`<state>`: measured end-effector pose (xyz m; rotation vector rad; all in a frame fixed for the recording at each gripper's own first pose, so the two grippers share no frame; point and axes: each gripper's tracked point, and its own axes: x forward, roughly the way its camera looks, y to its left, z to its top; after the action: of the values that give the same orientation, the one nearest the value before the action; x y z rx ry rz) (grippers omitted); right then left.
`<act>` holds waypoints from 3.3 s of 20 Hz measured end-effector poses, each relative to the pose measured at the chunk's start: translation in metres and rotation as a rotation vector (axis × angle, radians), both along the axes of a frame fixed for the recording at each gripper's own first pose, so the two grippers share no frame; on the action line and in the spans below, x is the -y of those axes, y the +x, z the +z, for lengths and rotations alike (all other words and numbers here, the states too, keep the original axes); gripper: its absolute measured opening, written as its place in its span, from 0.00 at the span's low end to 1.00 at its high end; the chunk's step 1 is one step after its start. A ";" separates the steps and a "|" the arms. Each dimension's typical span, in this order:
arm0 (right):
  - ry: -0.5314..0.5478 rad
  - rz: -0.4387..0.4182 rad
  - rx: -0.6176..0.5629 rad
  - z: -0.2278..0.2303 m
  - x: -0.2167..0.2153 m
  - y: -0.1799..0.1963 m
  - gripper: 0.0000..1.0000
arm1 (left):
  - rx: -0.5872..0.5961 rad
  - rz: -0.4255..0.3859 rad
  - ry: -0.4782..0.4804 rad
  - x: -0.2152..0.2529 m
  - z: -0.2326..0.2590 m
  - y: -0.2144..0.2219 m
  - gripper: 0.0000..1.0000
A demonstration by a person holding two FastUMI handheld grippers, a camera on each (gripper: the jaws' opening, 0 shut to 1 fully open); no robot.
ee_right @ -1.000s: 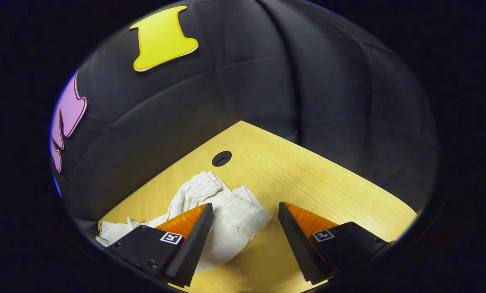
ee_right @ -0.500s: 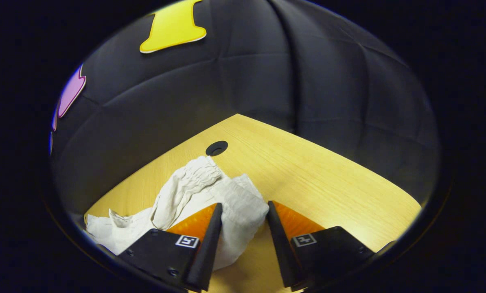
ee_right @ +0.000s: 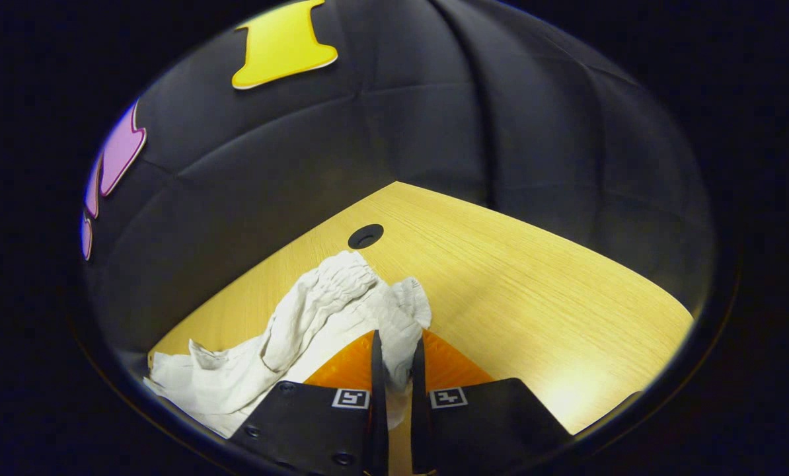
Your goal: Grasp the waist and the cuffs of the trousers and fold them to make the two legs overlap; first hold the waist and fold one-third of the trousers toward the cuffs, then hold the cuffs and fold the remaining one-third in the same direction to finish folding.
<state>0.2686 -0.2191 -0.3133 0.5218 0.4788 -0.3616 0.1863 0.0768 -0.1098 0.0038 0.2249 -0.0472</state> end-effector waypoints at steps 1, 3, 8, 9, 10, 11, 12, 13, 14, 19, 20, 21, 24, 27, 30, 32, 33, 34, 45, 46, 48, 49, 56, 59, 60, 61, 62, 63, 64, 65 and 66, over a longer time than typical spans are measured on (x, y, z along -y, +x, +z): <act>0.000 -0.010 0.037 0.014 0.003 0.000 0.18 | 0.005 0.005 0.006 -0.002 0.001 0.001 0.96; -0.019 -0.003 0.103 0.053 -0.001 0.000 0.18 | 0.009 0.012 -0.015 -0.002 0.001 0.002 0.96; -0.150 0.120 0.206 0.123 -0.047 0.006 0.18 | 0.028 0.042 0.007 -0.012 0.002 0.004 0.96; -0.164 0.144 0.230 0.134 -0.058 0.010 0.18 | 0.037 0.051 0.013 -0.017 0.004 0.004 0.96; -0.176 0.173 0.255 0.145 -0.072 0.015 0.18 | 0.044 0.065 0.012 -0.023 0.006 0.005 0.96; -0.189 0.202 0.278 0.156 -0.091 0.018 0.18 | 0.047 0.080 0.006 -0.028 0.006 0.007 0.92; -0.203 0.230 0.306 0.167 -0.109 0.020 0.18 | 0.046 0.094 -0.005 -0.033 0.006 0.009 0.96; -0.222 0.261 0.328 0.175 -0.128 0.019 0.18 | 0.044 0.108 -0.013 -0.038 0.004 0.012 0.96; -0.230 0.302 0.344 0.180 -0.147 0.021 0.18 | 0.040 0.128 -0.017 -0.045 0.002 0.016 0.96; -0.215 0.489 0.393 0.178 -0.245 0.003 0.18 | 0.047 0.173 -0.035 -0.061 -0.005 0.048 0.96; -0.222 0.516 0.393 0.171 -0.259 -0.001 0.17 | 0.052 0.178 -0.037 -0.064 -0.004 0.056 0.96; -0.209 0.546 0.386 0.163 -0.272 -0.004 0.18 | 0.058 0.177 -0.044 -0.065 -0.004 0.065 0.96; -0.155 0.623 0.299 0.120 -0.314 -0.022 0.18 | 0.045 0.193 -0.092 -0.079 -0.005 0.100 0.96; -0.178 0.692 0.286 0.099 -0.339 -0.037 0.18 | 0.024 0.231 -0.143 -0.098 -0.004 0.135 0.95; -0.151 0.780 0.242 0.076 -0.361 -0.056 0.39 | 0.006 0.209 -0.224 -0.105 -0.010 0.170 0.96; -0.134 0.844 0.227 0.069 -0.373 -0.072 0.56 | -0.019 0.245 -0.239 -0.117 -0.024 0.186 0.96; -0.142 0.873 0.219 0.062 -0.376 -0.080 0.73 | -0.017 0.262 -0.259 -0.122 -0.026 0.192 0.96; -0.167 0.893 0.219 0.063 -0.371 -0.089 0.90 | 0.003 0.258 -0.295 -0.120 -0.021 0.198 0.96; -0.148 0.841 0.020 0.021 -0.322 -0.207 0.98 | -0.009 0.178 -0.279 -0.124 -0.019 0.254 0.95; -0.164 0.847 -0.003 0.019 -0.321 -0.212 0.98 | -0.005 0.177 -0.232 -0.125 -0.016 0.252 0.98; -0.164 0.850 -0.017 0.021 -0.319 -0.216 0.98 | -0.057 0.184 -0.114 -0.122 -0.025 0.252 0.92; -0.161 0.844 -0.016 0.024 -0.317 -0.214 0.99 | -0.094 0.189 -0.021 -0.121 -0.033 0.256 0.88; -0.154 0.775 -0.021 0.042 -0.299 -0.204 0.98 | -0.180 0.120 0.096 -0.095 -0.048 0.256 0.36; -0.179 0.755 -0.021 0.047 -0.287 -0.204 0.98 | -0.189 0.116 0.106 -0.089 -0.051 0.254 0.24; -0.183 0.748 -0.022 0.048 -0.284 -0.204 0.98 | -0.187 0.122 0.093 -0.088 -0.052 0.253 0.16; -0.186 0.742 -0.022 0.049 -0.282 -0.204 0.98 | -0.180 0.133 0.076 -0.087 -0.051 0.251 0.13; -0.186 0.737 -0.021 0.051 -0.280 -0.204 0.98 | -0.178 0.146 0.049 -0.085 -0.050 0.249 0.08; -0.184 0.732 -0.018 0.053 -0.278 -0.203 0.98 | -0.178 0.155 0.022 -0.081 -0.050 0.245 0.06; -0.179 0.724 -0.013 0.057 -0.277 -0.202 0.98 | -0.184 0.148 0.004 -0.075 -0.049 0.242 0.06; -0.174 0.714 -0.009 0.061 -0.274 -0.200 0.98 | -0.193 0.135 0.004 -0.071 -0.050 0.240 0.06; -0.168 0.705 -0.005 0.065 -0.270 -0.198 0.98 | -0.183 0.133 0.014 -0.071 -0.044 0.238 0.06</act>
<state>0.0702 0.0514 -0.2487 0.1651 0.5979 0.2721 0.4244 0.1475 -0.1539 -0.0012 0.4075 0.0870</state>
